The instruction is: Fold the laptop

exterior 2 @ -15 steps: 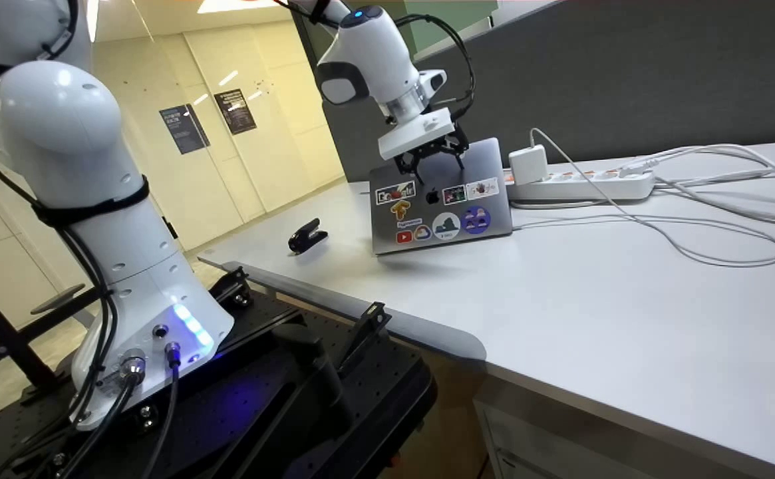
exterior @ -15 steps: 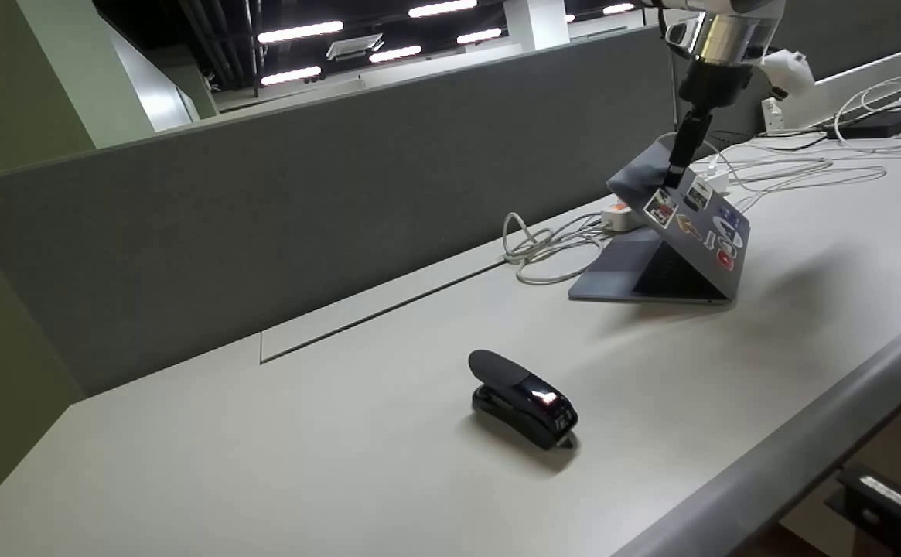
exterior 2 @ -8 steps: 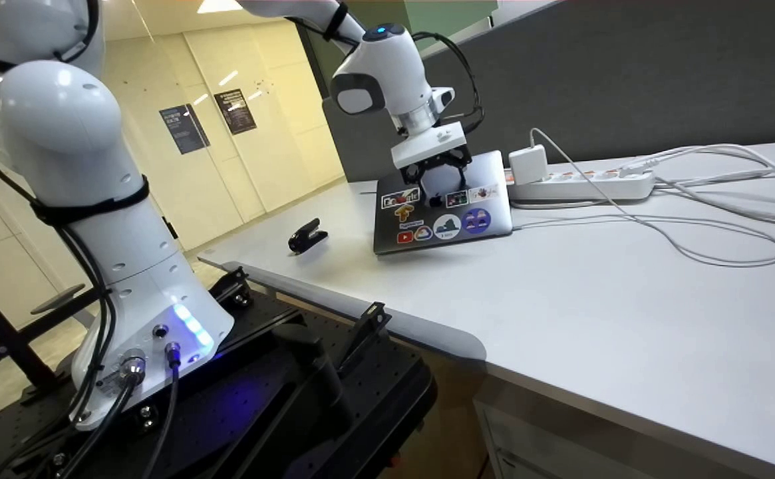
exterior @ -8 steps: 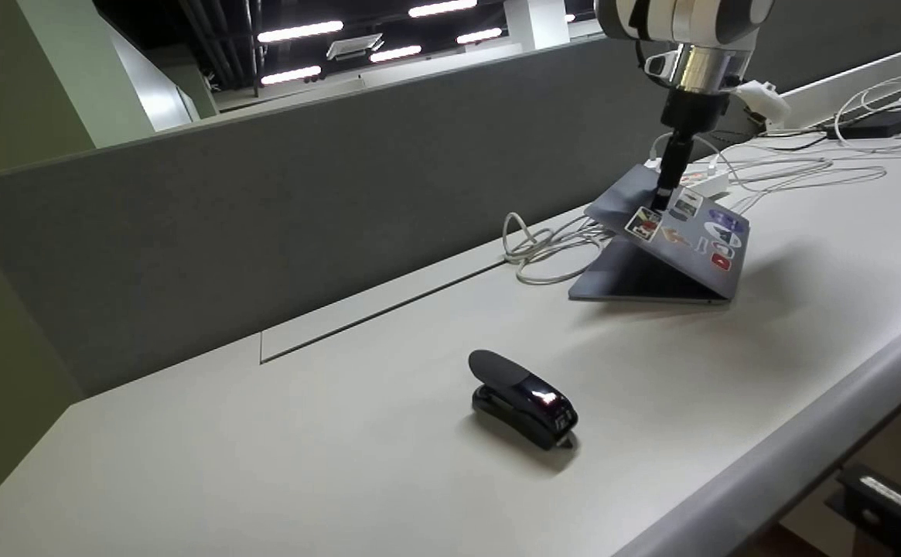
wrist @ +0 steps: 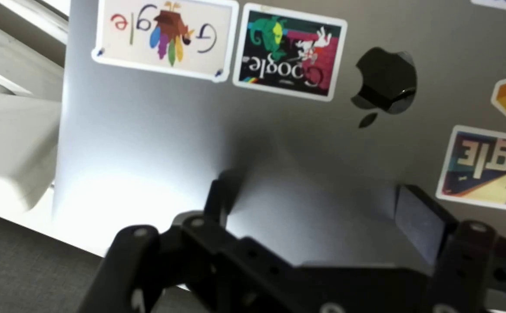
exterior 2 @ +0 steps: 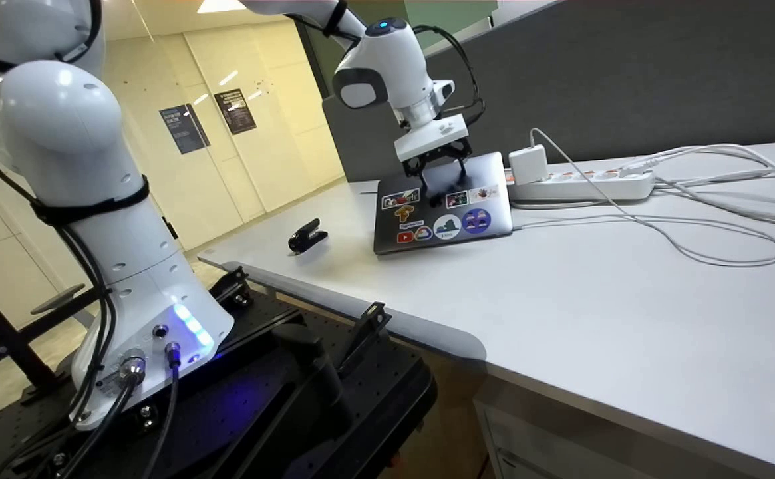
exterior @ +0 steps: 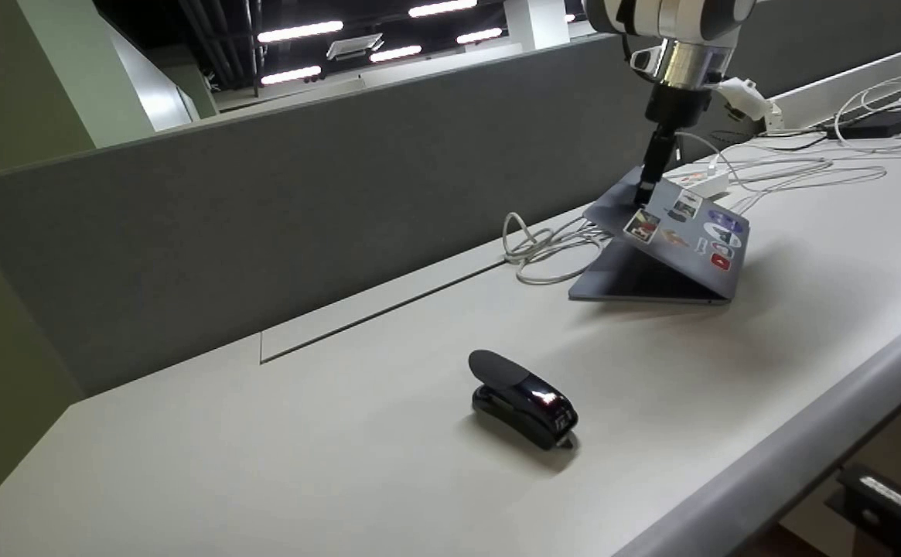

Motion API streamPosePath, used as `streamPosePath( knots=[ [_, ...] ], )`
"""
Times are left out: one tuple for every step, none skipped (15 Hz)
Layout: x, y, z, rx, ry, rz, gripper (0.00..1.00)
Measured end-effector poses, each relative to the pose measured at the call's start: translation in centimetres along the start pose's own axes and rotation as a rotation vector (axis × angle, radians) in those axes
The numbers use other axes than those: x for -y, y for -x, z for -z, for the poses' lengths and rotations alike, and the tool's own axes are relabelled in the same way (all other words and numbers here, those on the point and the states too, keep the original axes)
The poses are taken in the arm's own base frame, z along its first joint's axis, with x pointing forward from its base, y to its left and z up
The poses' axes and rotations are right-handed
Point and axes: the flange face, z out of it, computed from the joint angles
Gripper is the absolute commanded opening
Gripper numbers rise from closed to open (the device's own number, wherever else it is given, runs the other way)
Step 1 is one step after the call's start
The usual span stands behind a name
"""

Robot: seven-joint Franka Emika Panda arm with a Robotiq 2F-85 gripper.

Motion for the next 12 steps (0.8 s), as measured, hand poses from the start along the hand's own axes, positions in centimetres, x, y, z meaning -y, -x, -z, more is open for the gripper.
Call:
streamPosePath(
  knots=[
    [0.0,-0.1,-0.2,0.001,-0.002,-0.005,1.00],
    [-0.1,-0.1,-0.4,0.004,-0.003,-0.012,1.00],
    [-0.1,-0.1,-0.8,0.009,-0.005,-0.020,1.00],
    [-0.1,-0.1,-1.1,0.012,-0.006,-0.035,1.00],
    [-0.1,-0.1,-1.5,0.018,-0.008,-0.058,1.00],
    [-0.1,-0.1,-2.0,0.025,-0.010,-0.082,1.00],
    [-0.1,-0.1,-2.5,0.034,-0.013,-0.110,1.00],
    [0.0,-0.1,-2.9,0.043,-0.015,-0.137,1.00],
    [0.0,-0.1,-3.5,0.051,-0.017,-0.160,1.00],
    [0.0,-0.1,-3.9,0.057,-0.018,-0.179,1.00],
    [-0.1,-0.1,-4.4,0.062,-0.020,-0.196,1.00],
    [-0.1,-0.1,-4.9,0.066,-0.021,-0.211,1.00]
  ],
)
